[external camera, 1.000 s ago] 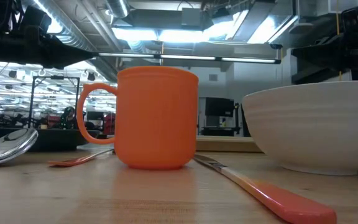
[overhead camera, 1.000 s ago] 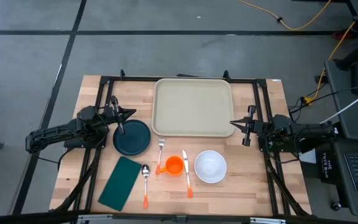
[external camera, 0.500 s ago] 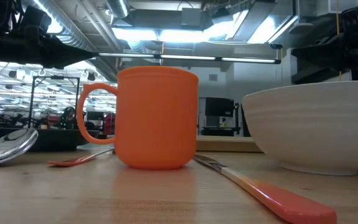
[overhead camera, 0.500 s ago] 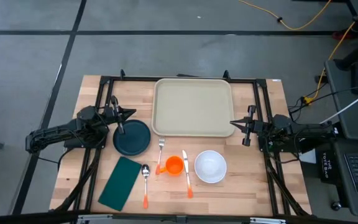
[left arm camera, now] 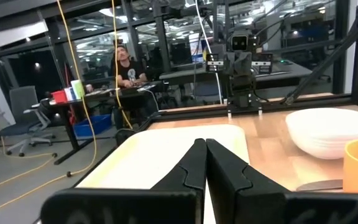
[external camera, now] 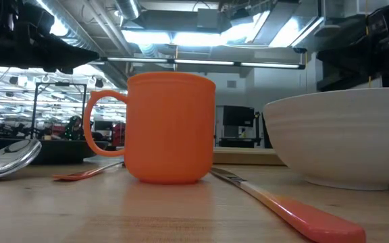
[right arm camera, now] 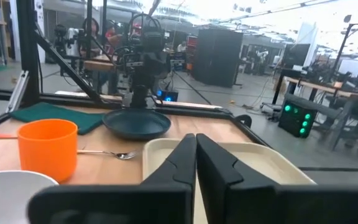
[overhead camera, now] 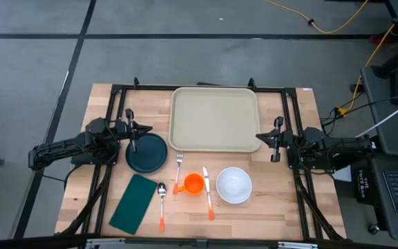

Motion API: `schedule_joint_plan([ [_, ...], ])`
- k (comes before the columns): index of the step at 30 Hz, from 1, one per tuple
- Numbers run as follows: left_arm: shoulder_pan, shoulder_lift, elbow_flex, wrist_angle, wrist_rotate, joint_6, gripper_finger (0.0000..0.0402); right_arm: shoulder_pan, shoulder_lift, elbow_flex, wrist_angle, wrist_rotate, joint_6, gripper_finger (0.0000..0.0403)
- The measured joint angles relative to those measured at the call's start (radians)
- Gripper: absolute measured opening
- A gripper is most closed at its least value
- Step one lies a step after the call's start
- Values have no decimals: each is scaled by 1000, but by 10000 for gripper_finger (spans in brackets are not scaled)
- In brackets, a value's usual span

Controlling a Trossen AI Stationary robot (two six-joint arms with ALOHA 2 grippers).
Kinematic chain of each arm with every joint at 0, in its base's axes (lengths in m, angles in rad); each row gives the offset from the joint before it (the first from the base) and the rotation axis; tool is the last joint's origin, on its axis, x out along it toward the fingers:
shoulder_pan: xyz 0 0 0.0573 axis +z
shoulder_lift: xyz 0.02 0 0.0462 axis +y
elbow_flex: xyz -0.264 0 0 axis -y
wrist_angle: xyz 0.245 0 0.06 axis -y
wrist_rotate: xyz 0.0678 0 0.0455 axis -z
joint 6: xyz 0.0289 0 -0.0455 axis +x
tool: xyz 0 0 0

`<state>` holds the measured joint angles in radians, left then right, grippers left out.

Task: Set up tray
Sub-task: Put the orange mug at the top left of the gray serving tray

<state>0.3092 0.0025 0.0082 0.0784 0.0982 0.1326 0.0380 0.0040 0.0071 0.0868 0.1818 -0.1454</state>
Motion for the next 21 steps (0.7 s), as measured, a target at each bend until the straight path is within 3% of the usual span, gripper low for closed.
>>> schedule_joint_plan([
  [14, 0, 153, 60, 7, -2, -69, 2, 0, 30, 84, 12, 0, -16, 4],
  [21, -28, 321, 141, 8, -9, -71, 2, 0, 206, 183, -16, 77, -46, 2],
])
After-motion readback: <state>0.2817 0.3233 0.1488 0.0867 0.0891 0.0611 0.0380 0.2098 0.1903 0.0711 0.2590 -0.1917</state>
